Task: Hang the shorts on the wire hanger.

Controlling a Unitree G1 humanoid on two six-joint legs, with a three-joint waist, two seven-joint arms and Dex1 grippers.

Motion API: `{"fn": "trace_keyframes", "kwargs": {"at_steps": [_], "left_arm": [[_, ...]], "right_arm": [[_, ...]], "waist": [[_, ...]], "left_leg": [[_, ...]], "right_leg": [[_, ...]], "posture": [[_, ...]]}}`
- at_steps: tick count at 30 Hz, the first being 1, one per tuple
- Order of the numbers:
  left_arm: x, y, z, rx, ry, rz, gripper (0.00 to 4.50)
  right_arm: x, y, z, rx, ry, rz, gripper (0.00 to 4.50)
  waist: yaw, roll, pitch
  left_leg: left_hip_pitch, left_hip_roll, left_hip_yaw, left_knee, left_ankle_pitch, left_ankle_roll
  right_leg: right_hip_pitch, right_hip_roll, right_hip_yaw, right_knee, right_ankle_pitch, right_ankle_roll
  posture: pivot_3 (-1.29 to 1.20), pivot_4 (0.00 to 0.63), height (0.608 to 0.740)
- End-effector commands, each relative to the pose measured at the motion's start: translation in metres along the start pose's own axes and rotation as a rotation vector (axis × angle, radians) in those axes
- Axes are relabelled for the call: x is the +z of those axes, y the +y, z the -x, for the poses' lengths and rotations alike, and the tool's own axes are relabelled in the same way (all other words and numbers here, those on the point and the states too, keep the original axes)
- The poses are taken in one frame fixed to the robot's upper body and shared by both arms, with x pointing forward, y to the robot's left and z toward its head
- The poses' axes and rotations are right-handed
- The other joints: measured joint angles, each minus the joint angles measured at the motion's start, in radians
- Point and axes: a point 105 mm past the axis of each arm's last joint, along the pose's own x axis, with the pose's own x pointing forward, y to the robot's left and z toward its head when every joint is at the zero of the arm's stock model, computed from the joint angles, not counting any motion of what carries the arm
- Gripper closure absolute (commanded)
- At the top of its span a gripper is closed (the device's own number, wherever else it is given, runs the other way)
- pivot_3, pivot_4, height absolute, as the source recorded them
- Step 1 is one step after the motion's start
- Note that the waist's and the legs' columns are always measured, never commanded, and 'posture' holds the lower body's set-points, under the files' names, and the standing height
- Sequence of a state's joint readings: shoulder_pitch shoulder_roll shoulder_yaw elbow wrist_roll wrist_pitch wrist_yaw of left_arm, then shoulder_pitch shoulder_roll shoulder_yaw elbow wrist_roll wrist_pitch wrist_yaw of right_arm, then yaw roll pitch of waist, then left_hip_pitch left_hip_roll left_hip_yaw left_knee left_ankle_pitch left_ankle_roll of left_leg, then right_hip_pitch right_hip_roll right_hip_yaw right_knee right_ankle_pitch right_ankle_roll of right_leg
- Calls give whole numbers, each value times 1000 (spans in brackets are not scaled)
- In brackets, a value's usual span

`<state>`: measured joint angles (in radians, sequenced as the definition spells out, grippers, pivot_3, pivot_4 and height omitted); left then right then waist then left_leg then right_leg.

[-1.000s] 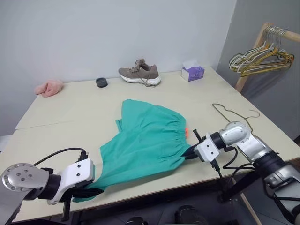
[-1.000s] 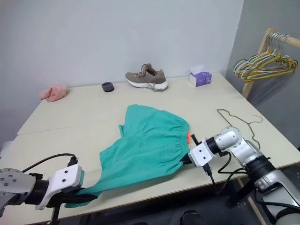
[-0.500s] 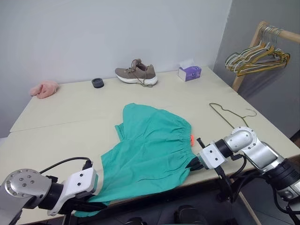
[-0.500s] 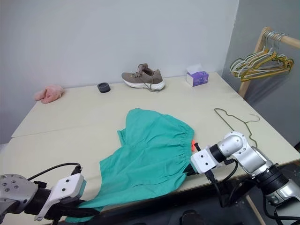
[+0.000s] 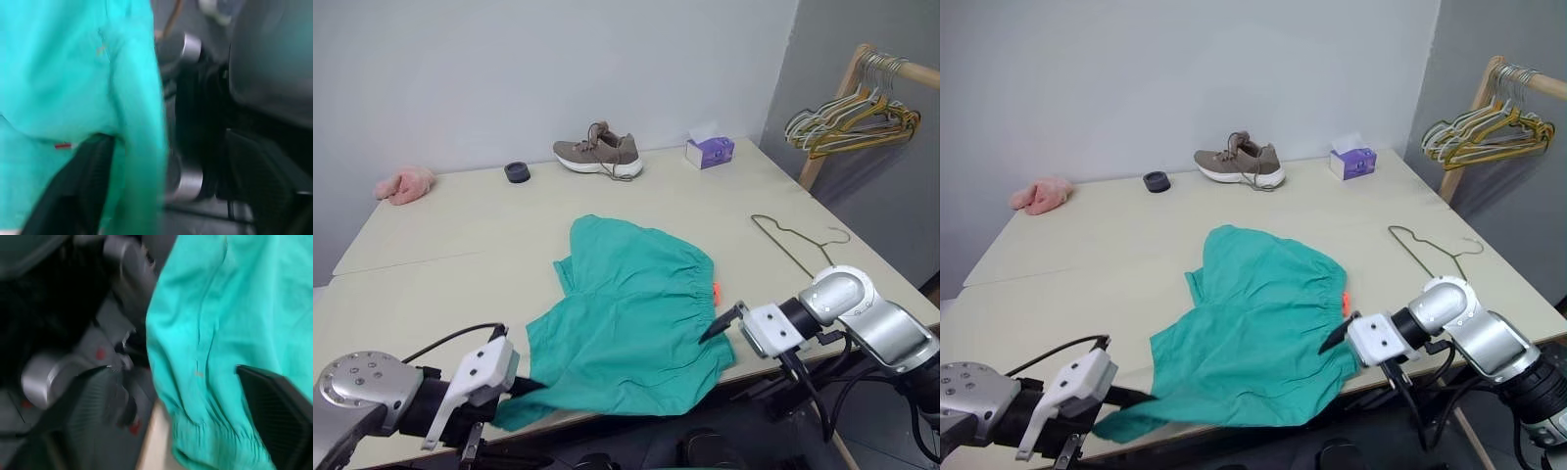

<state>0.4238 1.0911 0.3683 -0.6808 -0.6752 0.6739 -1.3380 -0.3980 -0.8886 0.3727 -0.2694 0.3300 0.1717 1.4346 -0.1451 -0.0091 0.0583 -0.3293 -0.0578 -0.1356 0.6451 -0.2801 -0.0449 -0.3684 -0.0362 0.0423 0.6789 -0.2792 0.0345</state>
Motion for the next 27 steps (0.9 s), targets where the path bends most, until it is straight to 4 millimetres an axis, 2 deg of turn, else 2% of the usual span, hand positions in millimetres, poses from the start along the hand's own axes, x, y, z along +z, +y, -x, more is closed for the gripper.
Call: {"fn": "trace_keyframes", "kwargs": {"at_steps": [1, 3, 5, 9, 12, 16, 18, 22, 25, 27], "left_arm": [[25, 7, 2, 43, -103, -66, 14], [31, 10, 3, 38, -120, -69, 14], [26, 3, 3, -19, -70, -48, 14], [-1, 1, 7, -61, 109, -63, 14], [-8, 10, 13, -32, 177, -129, 14], [22, 27, 7, 80, -8, -212, 14], [30, 39, 5, 177, -56, -284, 14], [47, 51, 3, 294, -176, -330, 14], [52, 60, 2, 365, -231, -328, 14], [58, 62, 0, 376, -288, -295, 14]], "right_arm": [[18, -34, 21, -282, -133, -84, 0], [15, -45, 35, -411, -164, -148, 0], [7, -44, 45, -483, -155, -184, 0], [1, -32, 46, -513, -146, -236, 0], [0, -28, 45, -515, -146, -249, 0], [-3, -28, 44, -521, -143, -244, 0], [-4, -29, 44, -525, -144, -242, 0], [-4, -33, 44, -562, -161, -243, 0], [-2, -45, 52, -668, -194, -263, 0], [-10, -57, 68, -806, -206, -313, 0]], "waist": [[-1, 0, 0], [-1, 0, 0], [-3, -1, 0], [-13, 1, 1], [-23, 2, 1], [-28, 1, 2], [-30, 1, 2], [-31, 0, 2], [-30, 0, 2], [-27, 0, 2]], "left_leg": [[0, 0, 0, 0, 0, 0], [0, 0, 1, 1, 0, 0], [0, 0, 1, 0, 0, 0], [-2, 0, 2, -1, -3, 1], [-3, 0, 2, -2, -5, 1], [-2, 0, 4, -1, -5, 2], [-1, 0, 4, 0, -6, 2], [-1, 1, 4, 0, -6, 2], [-2, 1, 3, 0, -6, 2], [-2, 1, 3, 0, -6, 2]], "right_leg": [[0, 0, 0, 0, 0, 0], [0, 0, 0, 0, 0, 1], [0, 0, 1, 0, 1, 1], [-2, 0, 1, -3, -1, 1], [-3, 0, 1, -3, -3, 0], [-1, 0, 1, -4, -2, 2], [0, 0, 1, -5, -1, 3], [-1, 0, 3, -5, -1, 4], [-1, 0, 3, -6, -1, 4], [-1, 0, 3, -6, -1, 4]], "posture": [[-212, 0, 740], [-231, 0, 740], [-241, 0, 740], [-259, 0, 740], [-259, 0, 740], [-253, 0, 740], [-246, 0, 740], [-240, 0, 740], [-233, 0, 740], [-235, 0, 740]]}}
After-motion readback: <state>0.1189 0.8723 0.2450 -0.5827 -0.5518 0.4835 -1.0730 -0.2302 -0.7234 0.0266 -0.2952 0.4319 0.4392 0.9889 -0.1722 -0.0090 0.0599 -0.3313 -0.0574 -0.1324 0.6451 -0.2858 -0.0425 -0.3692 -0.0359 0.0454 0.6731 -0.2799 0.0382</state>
